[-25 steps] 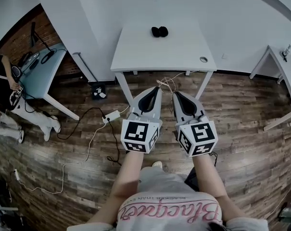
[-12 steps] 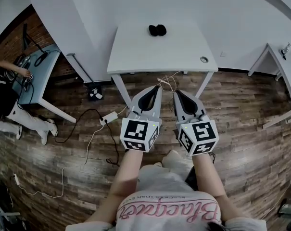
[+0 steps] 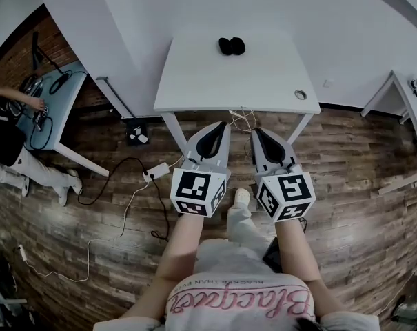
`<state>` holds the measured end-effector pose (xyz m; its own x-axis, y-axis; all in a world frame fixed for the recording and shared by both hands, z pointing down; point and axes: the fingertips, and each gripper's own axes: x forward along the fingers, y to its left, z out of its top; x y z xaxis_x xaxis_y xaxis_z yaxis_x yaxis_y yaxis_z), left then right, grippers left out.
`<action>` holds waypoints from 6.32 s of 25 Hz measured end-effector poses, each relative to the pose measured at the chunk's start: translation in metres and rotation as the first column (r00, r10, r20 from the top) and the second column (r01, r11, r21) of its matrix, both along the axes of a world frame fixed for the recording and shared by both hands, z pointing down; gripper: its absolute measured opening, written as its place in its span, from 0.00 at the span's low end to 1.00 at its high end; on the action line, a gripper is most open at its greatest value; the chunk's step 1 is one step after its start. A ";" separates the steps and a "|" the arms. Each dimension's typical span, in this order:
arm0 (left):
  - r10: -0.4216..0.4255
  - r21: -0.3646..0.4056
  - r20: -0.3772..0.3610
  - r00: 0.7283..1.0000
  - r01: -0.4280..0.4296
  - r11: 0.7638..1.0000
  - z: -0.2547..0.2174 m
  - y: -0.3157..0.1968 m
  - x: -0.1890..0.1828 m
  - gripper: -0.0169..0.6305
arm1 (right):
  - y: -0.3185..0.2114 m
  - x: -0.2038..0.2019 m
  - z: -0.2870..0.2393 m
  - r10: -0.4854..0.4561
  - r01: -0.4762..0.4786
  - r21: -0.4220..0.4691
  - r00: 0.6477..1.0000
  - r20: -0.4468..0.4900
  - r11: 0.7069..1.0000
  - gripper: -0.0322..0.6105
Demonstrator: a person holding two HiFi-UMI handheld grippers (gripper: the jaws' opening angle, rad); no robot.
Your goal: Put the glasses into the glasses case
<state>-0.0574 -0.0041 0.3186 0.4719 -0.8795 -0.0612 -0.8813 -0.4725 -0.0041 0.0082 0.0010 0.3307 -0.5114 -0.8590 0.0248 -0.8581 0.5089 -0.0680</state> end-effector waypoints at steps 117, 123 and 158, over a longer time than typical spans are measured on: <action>0.072 -0.285 -0.032 0.997 -0.078 0.955 0.156 -0.674 -0.049 0.03 | -0.719 -0.012 0.242 0.140 -0.326 -0.454 0.908 -0.395 0.829 0.10; 0.054 -0.252 0.000 0.999 -0.052 0.966 0.137 -0.651 -0.045 0.03 | -0.692 -0.007 0.215 0.149 -0.294 -0.439 0.931 -0.335 0.849 0.10; -0.017 0.008 0.067 0.998 0.017 1.000 0.012 -0.442 -0.007 0.03 | -0.437 -0.030 0.010 -0.073 0.073 -0.025 0.997 -0.003 0.997 0.06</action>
<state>-0.0648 -0.4457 0.3305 0.4600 -0.8871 -0.0367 -0.8869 -0.4571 -0.0669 -0.0215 -0.4359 0.3403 -0.5724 -0.8186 0.0474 -0.8191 0.5682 -0.0785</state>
